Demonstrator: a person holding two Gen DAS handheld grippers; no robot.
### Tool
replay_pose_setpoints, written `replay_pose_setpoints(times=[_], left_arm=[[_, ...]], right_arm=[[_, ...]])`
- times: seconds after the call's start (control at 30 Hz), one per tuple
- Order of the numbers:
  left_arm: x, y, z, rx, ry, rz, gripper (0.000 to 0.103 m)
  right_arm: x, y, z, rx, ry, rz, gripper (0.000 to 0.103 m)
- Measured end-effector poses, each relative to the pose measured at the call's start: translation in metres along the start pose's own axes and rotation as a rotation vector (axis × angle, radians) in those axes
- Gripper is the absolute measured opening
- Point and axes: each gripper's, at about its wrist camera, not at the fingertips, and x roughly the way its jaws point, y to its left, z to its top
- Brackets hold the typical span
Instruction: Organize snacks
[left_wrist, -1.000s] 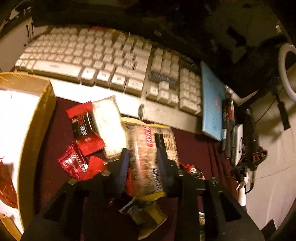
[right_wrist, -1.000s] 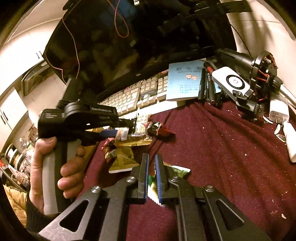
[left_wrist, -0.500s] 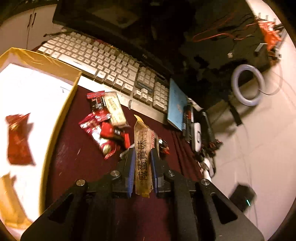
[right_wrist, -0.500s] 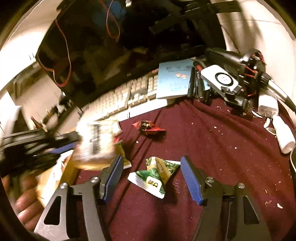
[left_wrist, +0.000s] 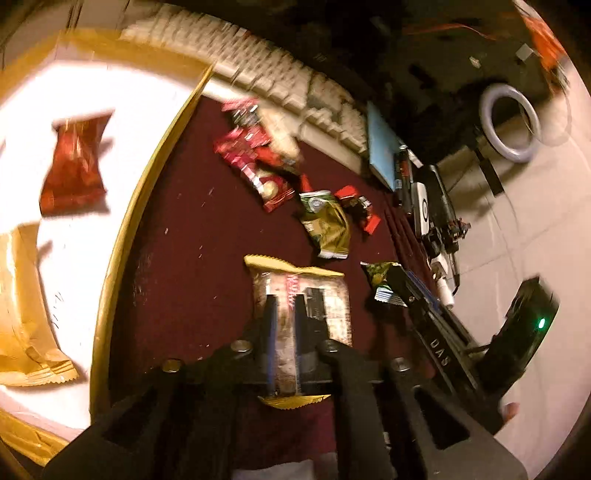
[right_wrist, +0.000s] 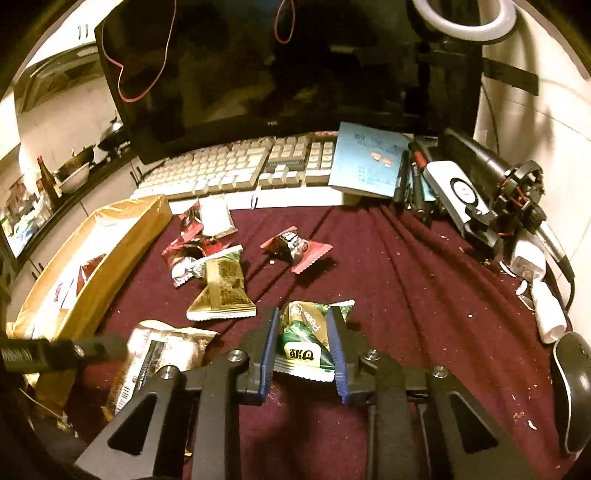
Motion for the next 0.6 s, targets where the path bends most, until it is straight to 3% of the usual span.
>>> replay_pose_setpoints(times=[0.03,0.07,0.1,0.17,0.3,0.37,0.47,0.57,0.6], left_arm=[[0.0,-0.011,-0.004,0.054,-0.003,0.042,0.047],[0.001,-0.018,-0.008,0.092,-0.012,0.071,0.073],[0.001,-0.027,-0.013,0.127,-0.031,0.102,0.075],[0.009,-0.044,-0.02,0.205,-0.035,0.159,0.075],[0.041,-0.059,-0.026,0.294,0.044,0.298,0.076],[0.048,-0.068,-0.032,0.369,0.015,0.37,0.076],[0.047,-0.063,-0.034,0.35,-0.047,0.369,0.072],[0.038,-0.049,-0.032,0.29,-0.083,0.299,0.07],[0.035,-0.046,-0.031,0.277,-0.088,0.282,0.07]], right_arm=[[-0.001,-0.003,0.0,0.015,0.005,0.015,0.025],[-0.001,-0.006,-0.001,0.029,0.008,0.023,0.025],[-0.002,-0.009,-0.001,0.042,0.01,0.021,0.025],[-0.002,-0.015,-0.001,0.068,0.016,0.023,0.025],[-0.001,-0.016,-0.001,0.075,0.015,0.029,0.025],[-0.001,-0.015,-0.002,0.065,0.011,0.031,0.025],[-0.001,-0.015,-0.002,0.056,0.006,0.041,0.025],[-0.005,-0.013,-0.003,0.042,-0.012,0.065,0.022],[-0.006,-0.012,-0.004,0.036,-0.022,0.078,0.016]])
